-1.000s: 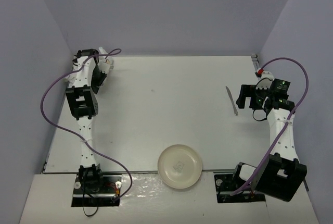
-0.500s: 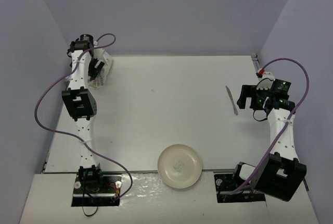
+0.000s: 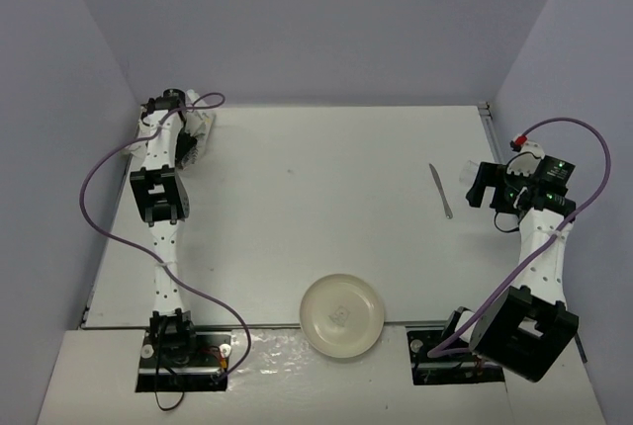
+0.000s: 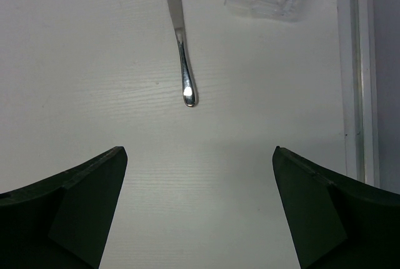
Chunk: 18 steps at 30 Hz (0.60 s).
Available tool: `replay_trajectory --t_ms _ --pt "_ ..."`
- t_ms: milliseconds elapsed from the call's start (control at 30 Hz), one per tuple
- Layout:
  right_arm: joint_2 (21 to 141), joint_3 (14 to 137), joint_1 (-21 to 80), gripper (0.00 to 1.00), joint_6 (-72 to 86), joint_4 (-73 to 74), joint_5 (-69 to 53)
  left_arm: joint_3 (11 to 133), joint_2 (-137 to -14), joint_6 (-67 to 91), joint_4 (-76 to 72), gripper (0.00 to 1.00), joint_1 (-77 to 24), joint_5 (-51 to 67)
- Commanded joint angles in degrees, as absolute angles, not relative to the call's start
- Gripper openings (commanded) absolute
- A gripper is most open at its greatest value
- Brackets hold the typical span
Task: Set the dinner table for one person
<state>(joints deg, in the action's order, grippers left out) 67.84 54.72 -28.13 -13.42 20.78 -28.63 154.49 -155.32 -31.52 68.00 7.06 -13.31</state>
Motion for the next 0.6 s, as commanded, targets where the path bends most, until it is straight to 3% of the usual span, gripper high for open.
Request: replay_trajectory --t_ms 0,133,367,567 --pt "66.13 55.02 -30.44 1.0 -12.19 18.93 -32.49 156.97 -155.13 -31.99 72.93 0.37 8.99 -9.48" --pt "66.97 55.73 -30.5 1.0 -11.87 19.06 -33.35 155.14 -154.21 -31.72 76.83 0.0 8.59 -2.5" --pt "67.0 55.31 -30.41 1.0 -12.28 18.9 -33.64 145.23 -146.26 -33.21 80.55 0.0 6.34 8.29" --pt "66.73 54.73 -30.32 1.0 -12.71 18.33 -34.19 126.72 -133.91 -38.73 80.7 0.0 2.22 18.02"
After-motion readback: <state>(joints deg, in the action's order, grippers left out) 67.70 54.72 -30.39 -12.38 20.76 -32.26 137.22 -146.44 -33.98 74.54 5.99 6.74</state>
